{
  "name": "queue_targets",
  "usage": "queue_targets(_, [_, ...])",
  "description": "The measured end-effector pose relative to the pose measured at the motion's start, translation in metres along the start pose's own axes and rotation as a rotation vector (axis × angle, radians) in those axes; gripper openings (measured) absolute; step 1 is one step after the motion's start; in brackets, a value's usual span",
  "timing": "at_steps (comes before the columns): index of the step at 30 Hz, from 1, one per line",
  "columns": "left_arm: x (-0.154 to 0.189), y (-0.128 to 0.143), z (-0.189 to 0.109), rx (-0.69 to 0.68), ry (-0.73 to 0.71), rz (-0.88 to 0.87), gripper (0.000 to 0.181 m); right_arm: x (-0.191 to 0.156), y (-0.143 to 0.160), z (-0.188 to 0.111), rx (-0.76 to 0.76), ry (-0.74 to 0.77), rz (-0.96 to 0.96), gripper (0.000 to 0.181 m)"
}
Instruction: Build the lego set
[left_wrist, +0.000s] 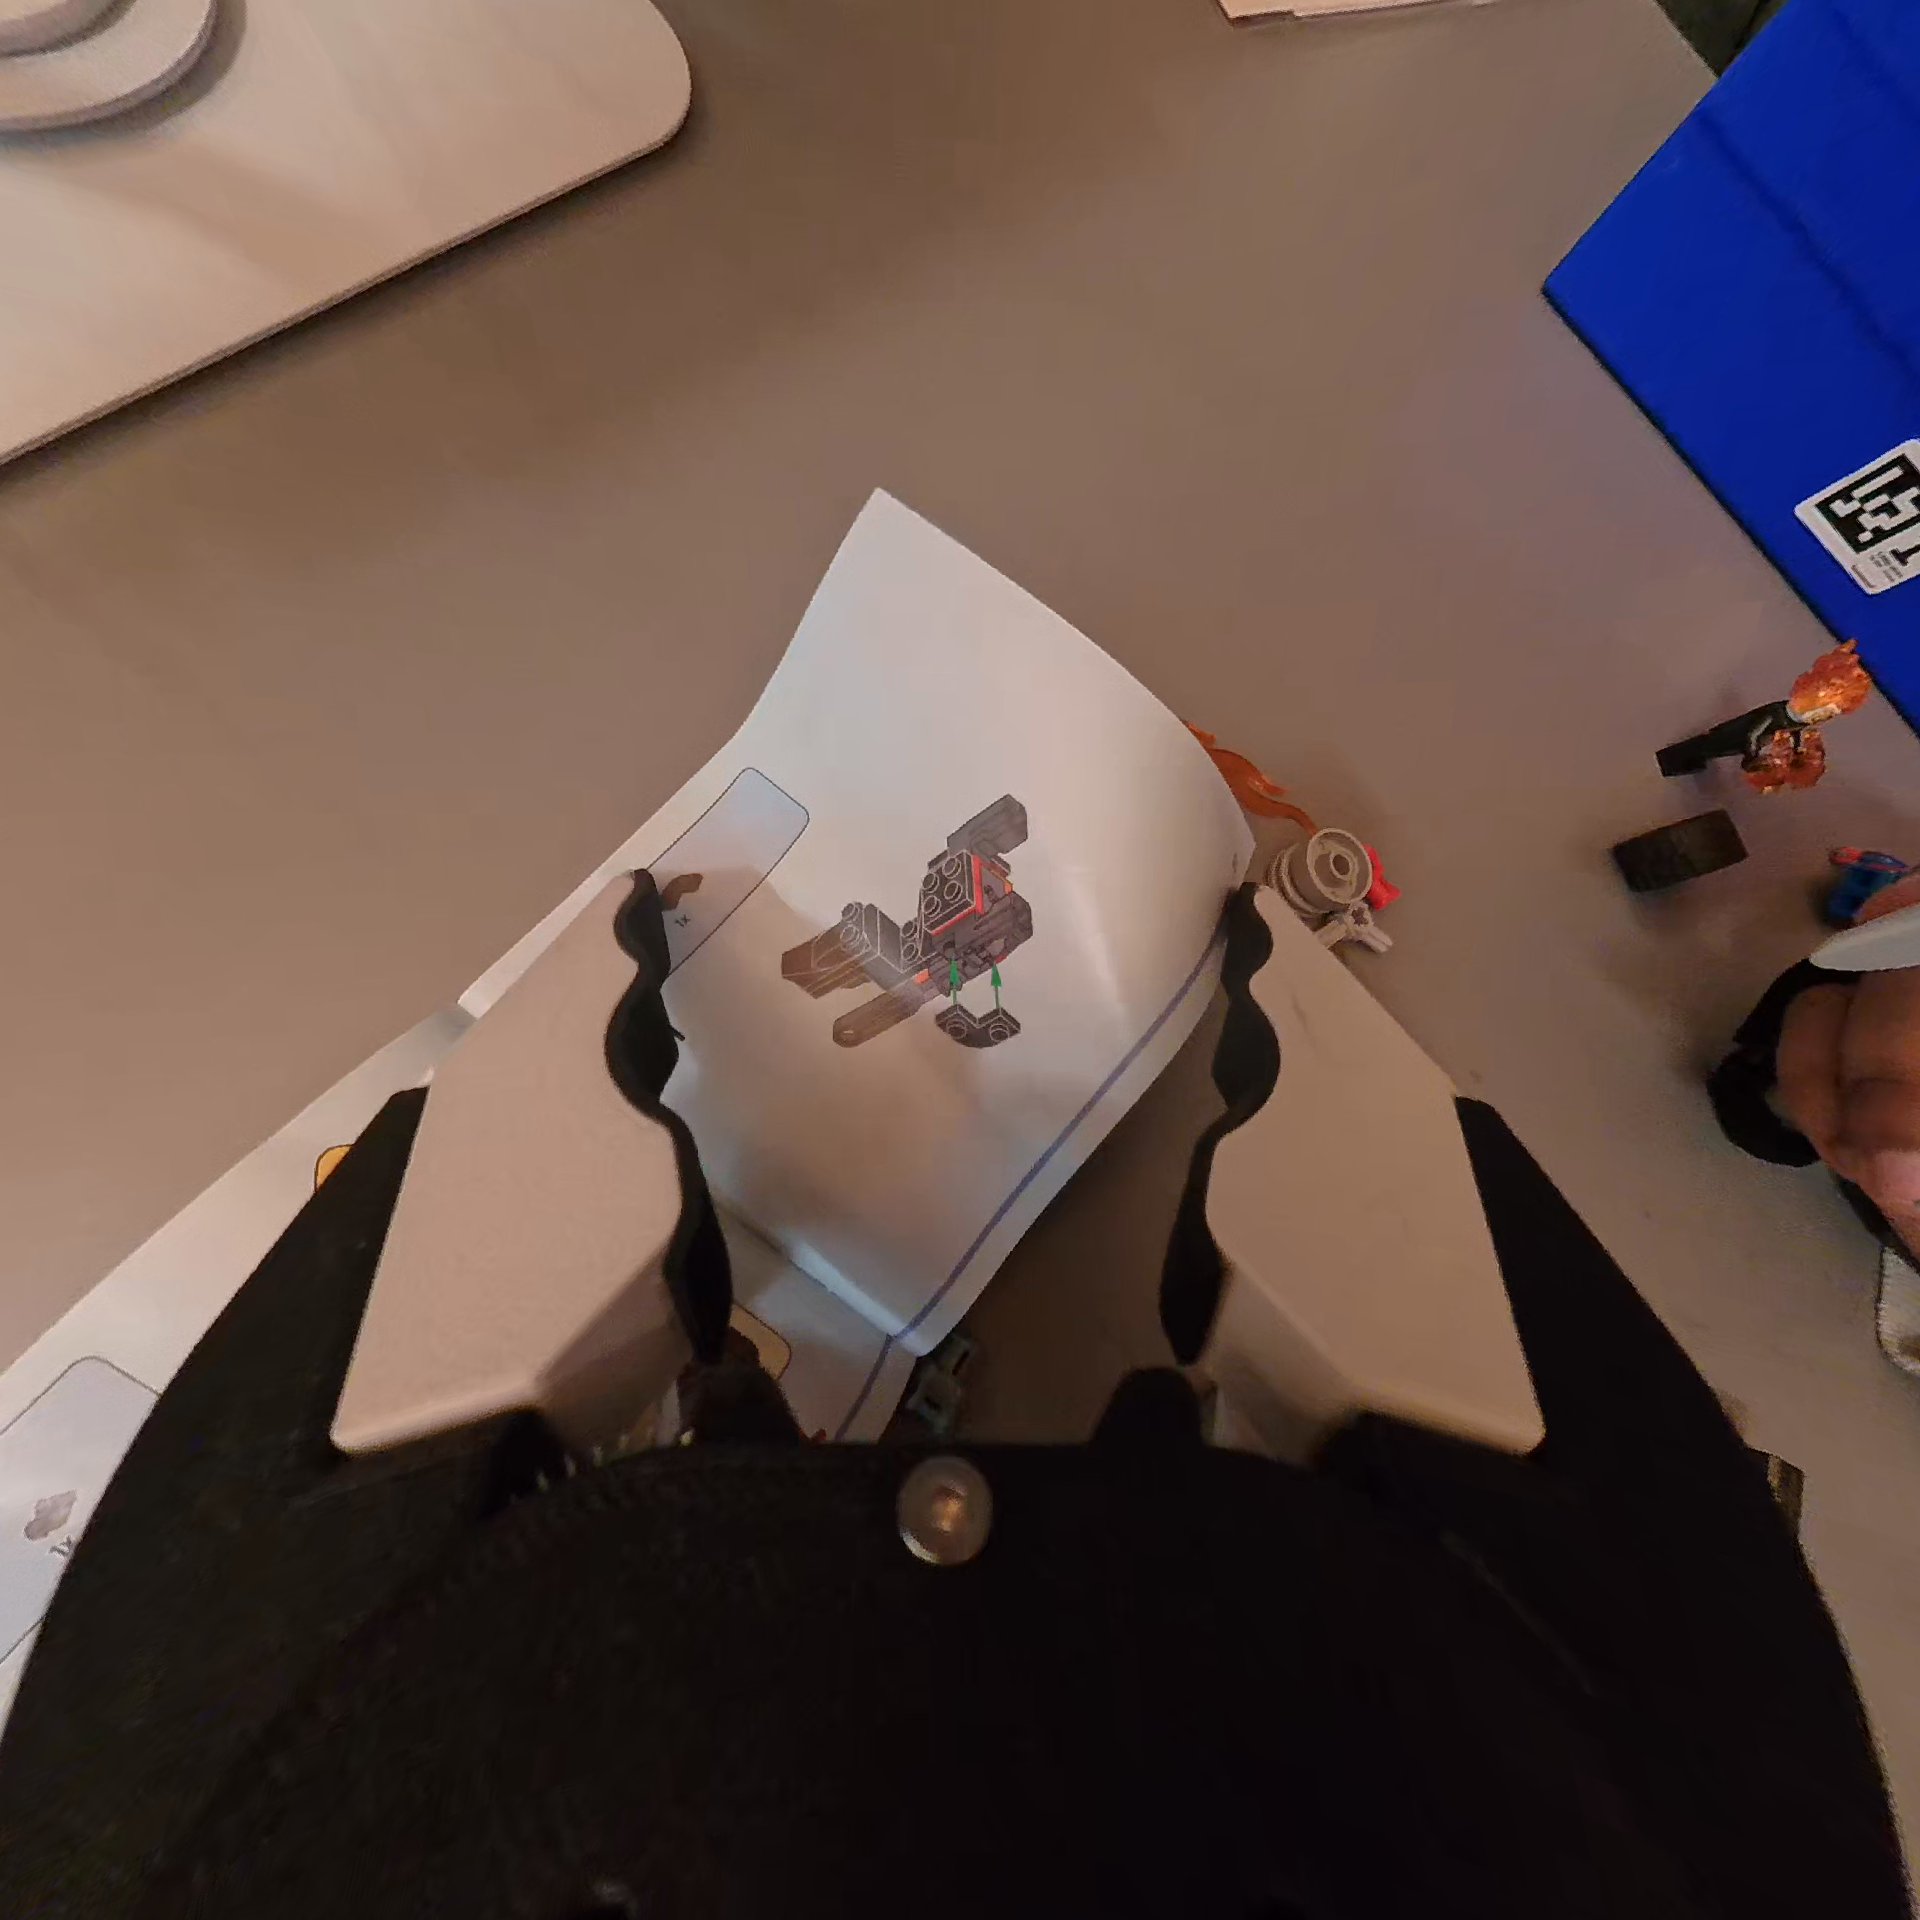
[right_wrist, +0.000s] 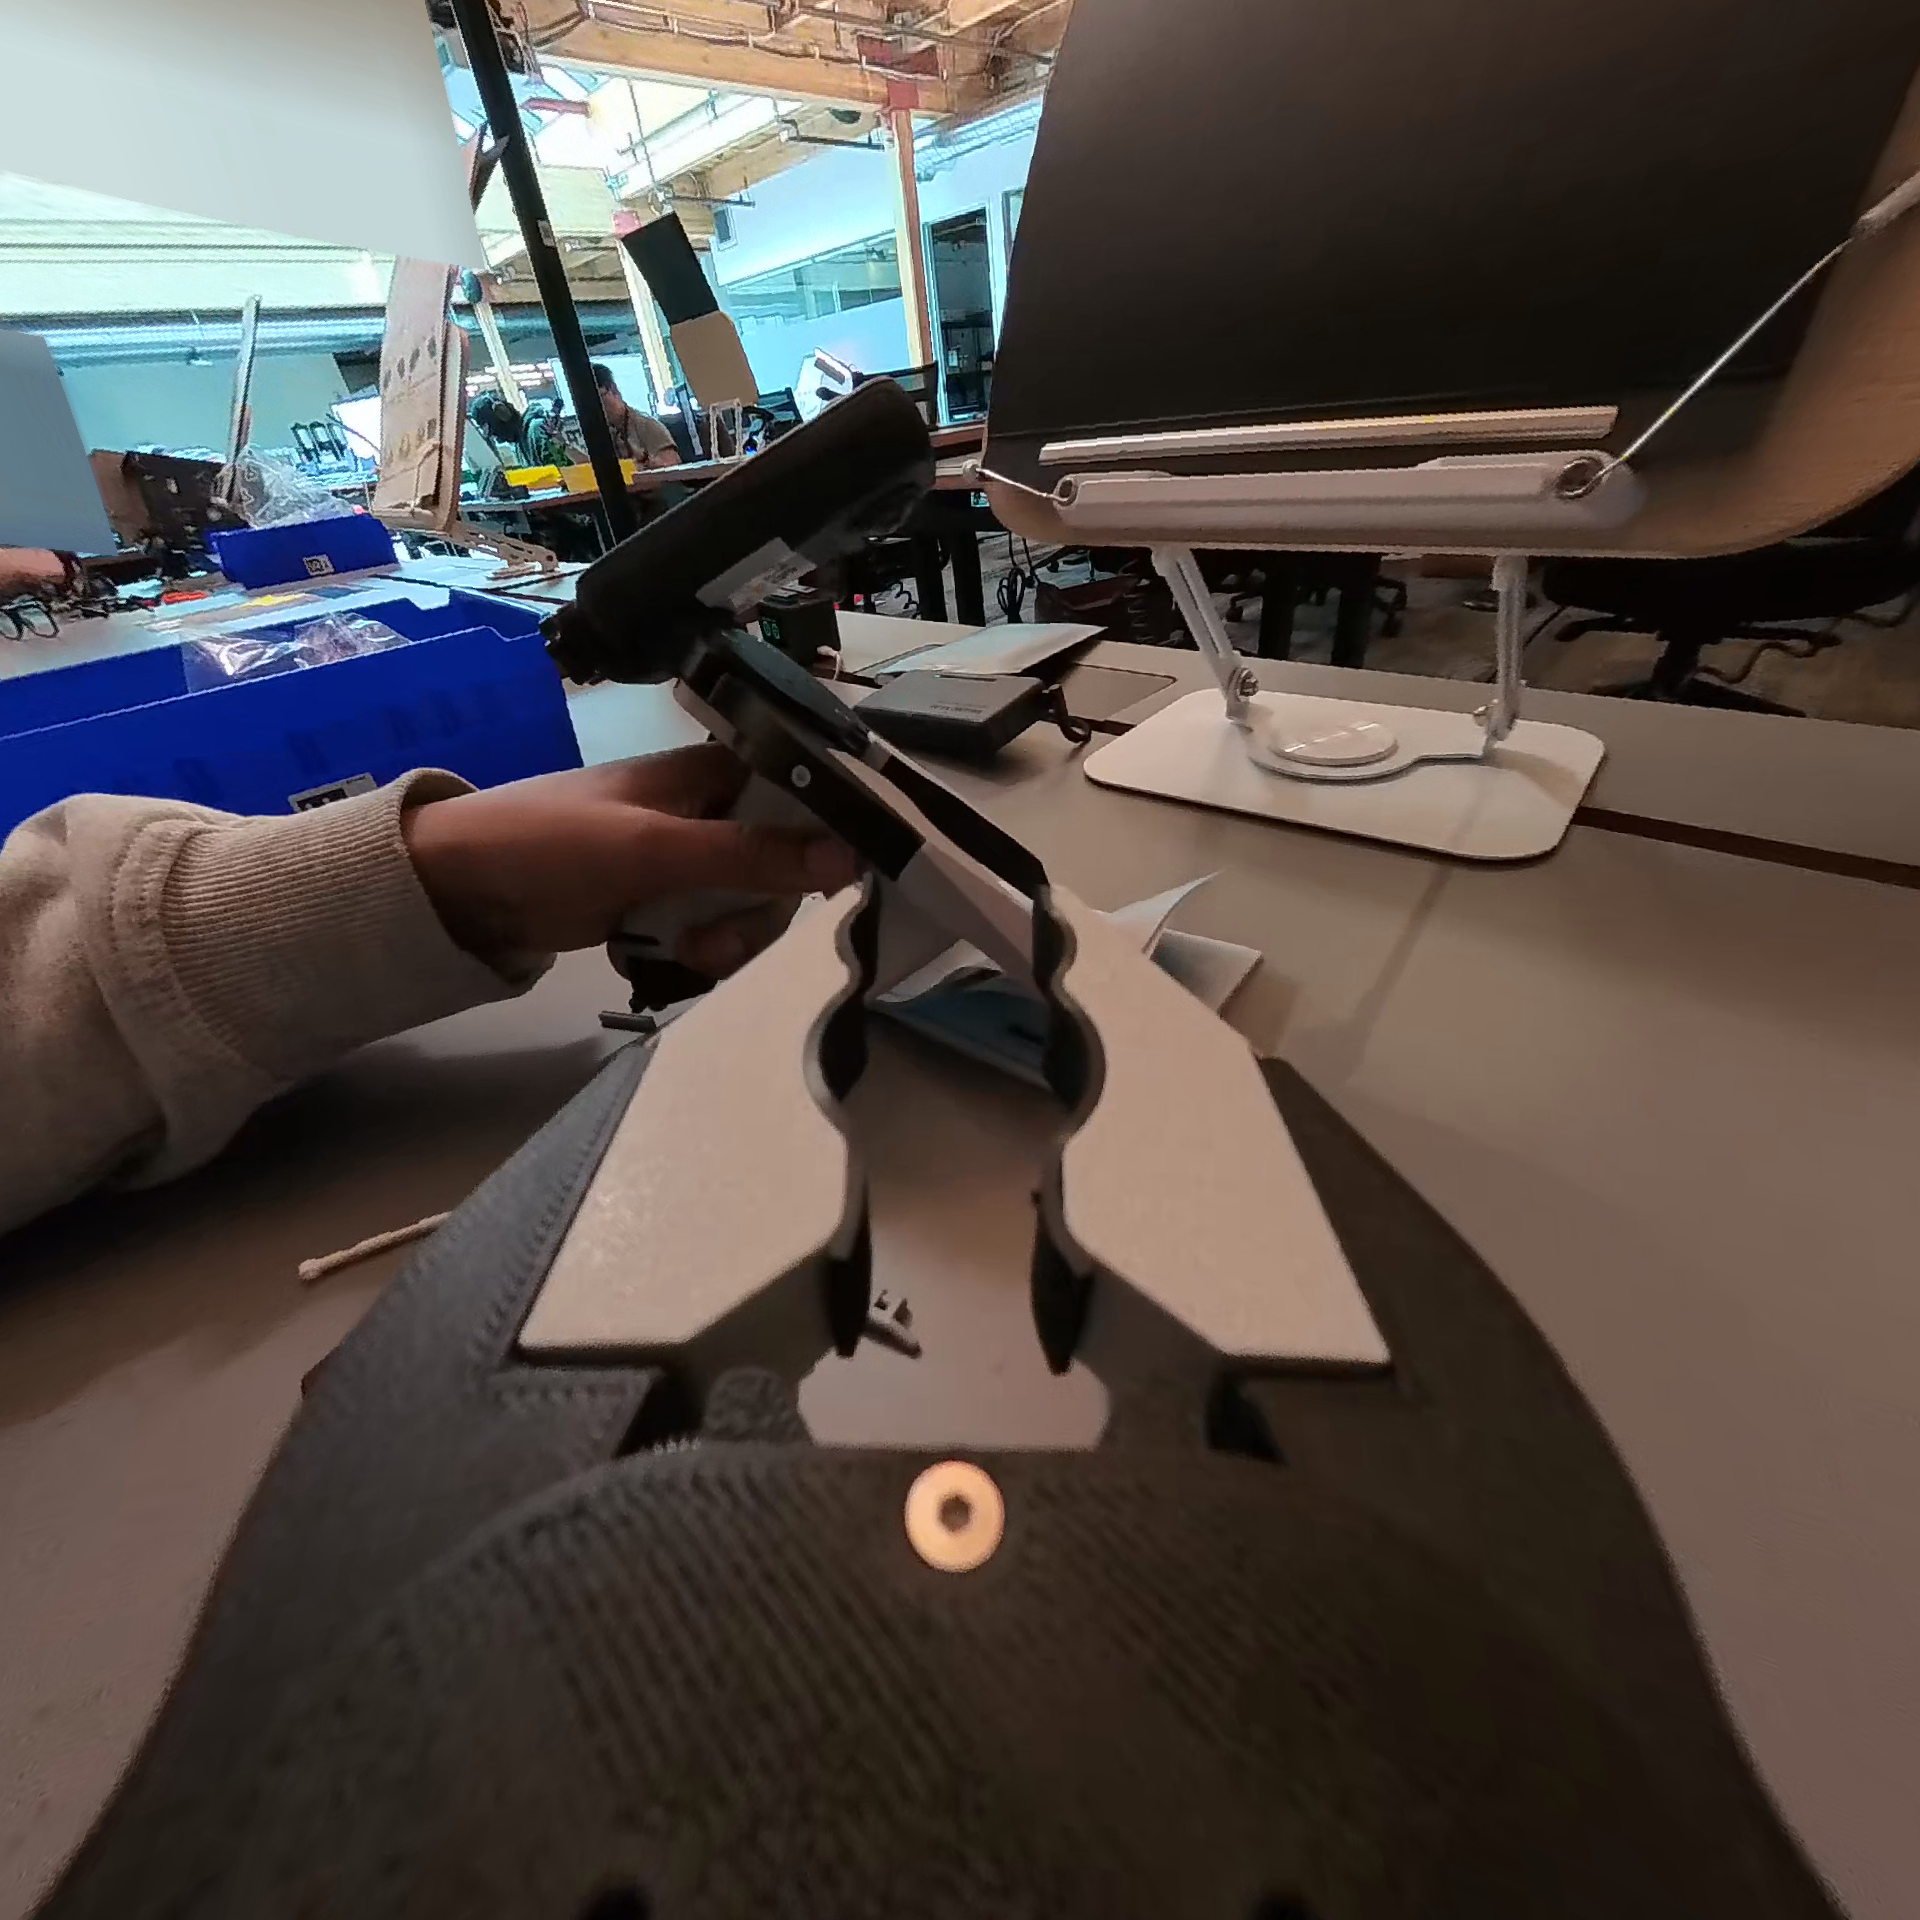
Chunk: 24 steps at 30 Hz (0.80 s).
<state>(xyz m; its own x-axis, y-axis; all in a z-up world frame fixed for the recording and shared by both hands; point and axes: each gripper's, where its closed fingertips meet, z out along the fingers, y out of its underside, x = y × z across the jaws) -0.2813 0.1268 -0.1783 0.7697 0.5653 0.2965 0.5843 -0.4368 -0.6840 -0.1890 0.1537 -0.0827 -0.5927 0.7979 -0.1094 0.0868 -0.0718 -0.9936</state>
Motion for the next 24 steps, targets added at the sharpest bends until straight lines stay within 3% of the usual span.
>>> queue_targets(7, [0.007,-0.001,-0.002,0.026,0.061,-0.035,0.106,0.001,0.0,0.0,0.001,0.001,0.004,0.028])
queue_targets(15, [-0.002,0.003,-0.004,0.032,0.009,-0.02,0.082,0.0,0.0,0.0,-0.001,0.007,-0.004,0.028])
queue_targets(17, [-0.002,0.003,-0.003,0.029,-0.014,-0.005,0.084,0.0,0.001,0.001,-0.005,0.008,-0.01,0.028])
queue_targets(20, [-0.004,0.003,0.003,0.025,-0.126,0.062,0.109,-0.001,0.002,0.002,-0.016,0.007,-0.019,0.028])
queue_targets(22, [-0.014,0.01,0.009,-0.017,-0.253,0.13,0.111,-0.002,0.003,0.003,-0.02,0.007,-0.028,0.028])
queue_targets(24, [-0.013,0.01,0.01,-0.024,-0.285,0.16,0.107,-0.003,0.003,0.002,-0.019,0.008,-0.037,0.027])
